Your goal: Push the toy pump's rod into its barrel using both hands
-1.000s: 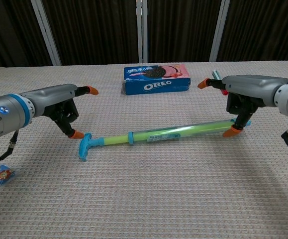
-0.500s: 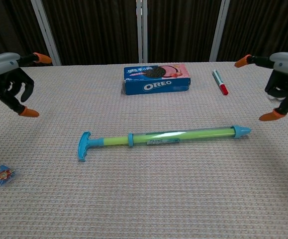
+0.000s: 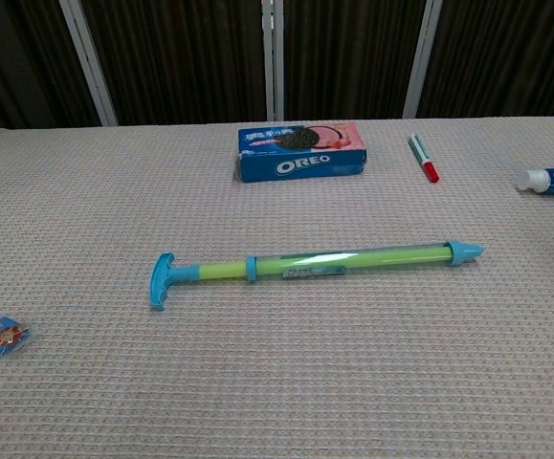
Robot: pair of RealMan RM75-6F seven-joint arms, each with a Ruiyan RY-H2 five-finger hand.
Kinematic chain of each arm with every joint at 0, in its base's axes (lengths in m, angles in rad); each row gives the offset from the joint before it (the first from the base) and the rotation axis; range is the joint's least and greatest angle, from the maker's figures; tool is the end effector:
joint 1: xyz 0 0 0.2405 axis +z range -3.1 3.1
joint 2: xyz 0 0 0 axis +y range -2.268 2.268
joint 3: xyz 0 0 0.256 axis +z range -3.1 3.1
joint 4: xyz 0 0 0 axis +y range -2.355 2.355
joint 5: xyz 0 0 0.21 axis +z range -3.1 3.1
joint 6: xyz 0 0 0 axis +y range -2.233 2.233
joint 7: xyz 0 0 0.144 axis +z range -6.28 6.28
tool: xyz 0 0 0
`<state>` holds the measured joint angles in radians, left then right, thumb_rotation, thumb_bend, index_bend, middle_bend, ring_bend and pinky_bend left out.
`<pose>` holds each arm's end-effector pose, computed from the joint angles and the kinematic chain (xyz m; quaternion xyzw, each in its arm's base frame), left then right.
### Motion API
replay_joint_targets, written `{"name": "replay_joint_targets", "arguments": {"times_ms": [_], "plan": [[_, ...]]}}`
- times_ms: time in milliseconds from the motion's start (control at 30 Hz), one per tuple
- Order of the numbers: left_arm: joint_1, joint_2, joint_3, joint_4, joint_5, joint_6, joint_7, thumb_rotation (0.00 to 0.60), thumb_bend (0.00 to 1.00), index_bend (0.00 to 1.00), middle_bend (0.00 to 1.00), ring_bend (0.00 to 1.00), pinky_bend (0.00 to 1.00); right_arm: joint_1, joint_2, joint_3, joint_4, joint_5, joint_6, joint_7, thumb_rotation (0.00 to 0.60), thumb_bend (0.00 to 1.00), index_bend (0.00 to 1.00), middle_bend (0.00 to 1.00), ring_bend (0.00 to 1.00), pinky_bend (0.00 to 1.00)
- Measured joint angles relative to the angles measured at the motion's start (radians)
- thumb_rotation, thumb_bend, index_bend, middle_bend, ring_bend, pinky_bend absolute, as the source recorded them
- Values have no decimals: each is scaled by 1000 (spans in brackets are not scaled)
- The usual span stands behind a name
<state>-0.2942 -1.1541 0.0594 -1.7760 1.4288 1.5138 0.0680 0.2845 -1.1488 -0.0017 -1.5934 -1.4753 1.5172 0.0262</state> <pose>-0.2526 0.2115 0.1277 -0.6134 -0.4043 -0.4380 0.5181 -0.2776 -0.2299 0.1499 0.6206 -0.3489 0.4454 0.5428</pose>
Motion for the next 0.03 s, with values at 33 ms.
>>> {"name": "replay_joint_targets", "arguments": {"times_ms": [33], "plan": [[11,6,7,-2,14,9,-6,600,0,0,0,0,0,-10,-1,-3,5,-9,14,-5,600,0,0,0,0,0]]}}
